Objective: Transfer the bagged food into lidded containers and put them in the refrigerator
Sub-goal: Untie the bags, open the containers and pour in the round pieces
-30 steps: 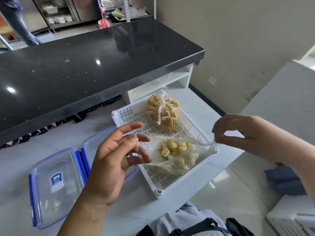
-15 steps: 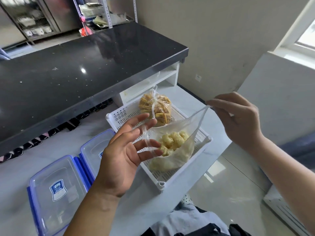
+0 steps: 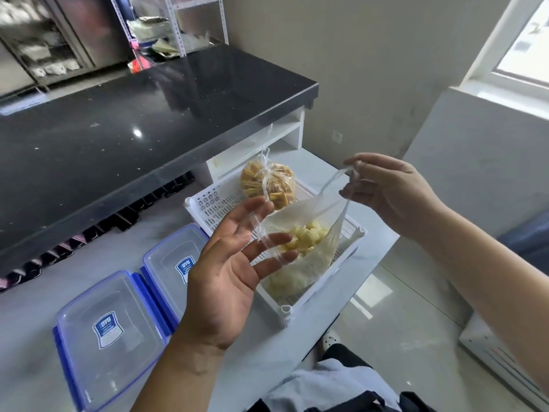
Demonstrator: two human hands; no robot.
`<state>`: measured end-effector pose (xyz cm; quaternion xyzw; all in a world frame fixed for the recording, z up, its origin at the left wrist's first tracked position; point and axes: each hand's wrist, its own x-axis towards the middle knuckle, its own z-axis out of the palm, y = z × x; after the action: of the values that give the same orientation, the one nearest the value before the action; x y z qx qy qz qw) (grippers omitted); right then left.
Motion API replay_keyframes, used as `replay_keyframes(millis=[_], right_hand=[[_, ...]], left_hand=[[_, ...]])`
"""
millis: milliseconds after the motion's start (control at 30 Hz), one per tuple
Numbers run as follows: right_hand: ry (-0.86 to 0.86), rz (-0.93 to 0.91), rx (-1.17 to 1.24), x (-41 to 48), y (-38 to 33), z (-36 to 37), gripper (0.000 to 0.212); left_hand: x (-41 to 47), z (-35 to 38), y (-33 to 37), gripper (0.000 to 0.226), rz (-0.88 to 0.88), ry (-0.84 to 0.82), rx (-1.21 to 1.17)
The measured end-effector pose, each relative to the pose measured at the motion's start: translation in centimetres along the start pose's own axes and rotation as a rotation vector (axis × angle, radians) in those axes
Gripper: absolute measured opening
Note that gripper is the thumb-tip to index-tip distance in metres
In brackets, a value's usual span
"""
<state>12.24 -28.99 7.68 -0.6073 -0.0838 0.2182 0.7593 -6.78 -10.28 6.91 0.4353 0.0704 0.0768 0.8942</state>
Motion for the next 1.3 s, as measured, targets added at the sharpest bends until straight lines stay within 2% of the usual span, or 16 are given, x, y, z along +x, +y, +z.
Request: replay_keyframes(millis=[167, 233, 300, 400, 467, 567, 633, 700, 767, 867, 933, 1000, 1100, 1200, 1300], right_hand=[[-0.25, 0.295, 0.211, 0.6, -3.1, -0.3, 0.034], [-0.302, 0.337, 0.281, 1.0, -4.7, -0.6, 0.046], [-0.364, 0.338, 0.292, 1.5, -6.0, -1.2, 0.058], [-0.445, 0.306, 0.269, 2.1, -6.0, -2.5, 0.062], [-0.477, 0.358, 0.257, 2.7, -4.9, -4.0, 0.062], [-0.716, 0.555, 0.413, 4.0, -3.5, -6.6, 0.065], [-0.784, 0.622, 0.45, 5.5, -3.7, -7.9, 0.067], [-0.745, 0.508, 0.088, 7.4, -4.3, -8.7, 0.076], [-0.594, 0.354, -0.318, 9.2, -4.7, -8.4, 0.074], [-0.458, 0.212, -0.563, 11.6, -4.0, -6.4, 0.037], [-0.456, 0.159, -0.738, 13.1, -2.4, -5.2, 0.025], [-0.498, 0.105, -0.904, 14.5, -0.4, -3.8, 0.033], [-0.546, -0.085, -1.173, 16.1, 2.5, -1.4, 0.048], [-0.53, -0.208, -1.217, 17.1, 4.9, 0.7, 0.051], [-0.471, -0.229, -1.23, 18.0, 7.3, 2.2, 0.053]], left_hand=[[0.4, 0.3, 1.1, 0.069, 0.035, -0.014, 0.033], [0.4, 0.5, 1.4, 0.078, 0.053, -0.045, 0.043], [0.2, 0.7, 1.6, 0.076, 0.078, -0.079, 0.051], [-0.4, 0.3, 1.2, 0.073, 0.092, -0.101, 0.059], [-0.6, -0.4, 0.2, 0.076, 0.037, -0.092, 0.005], [-0.3, -1.7, -1.2, 0.074, -0.082, -0.105, -0.09], [-0.3, -2.1, -1.1, 0.072, -0.122, -0.07, -0.06], [0.1, -1.6, 0.1, 0.072, -0.122, 0.037, 0.229], [0.9, -0.9, 1.3, 0.068, -0.055, 0.233, 0.597], [3.9, -0.9, 2.1, 0.044, 0.067, 0.459, 0.847], [7.0, -1.9, 1.6, 0.025, 0.058, 0.52, 0.945], [10.2, -3.4, 0.5, 0.017, -0.008, 0.491, 1.058], [14.8, -5.1, -1.3, 0.026, -0.059, 0.398, 1.275], [18.9, -5.6, -2.3, 0.036, -0.048, 0.333, 1.453], [22.0, -6.2, -2.7, 0.043, -0.033, 0.311, 1.594]])
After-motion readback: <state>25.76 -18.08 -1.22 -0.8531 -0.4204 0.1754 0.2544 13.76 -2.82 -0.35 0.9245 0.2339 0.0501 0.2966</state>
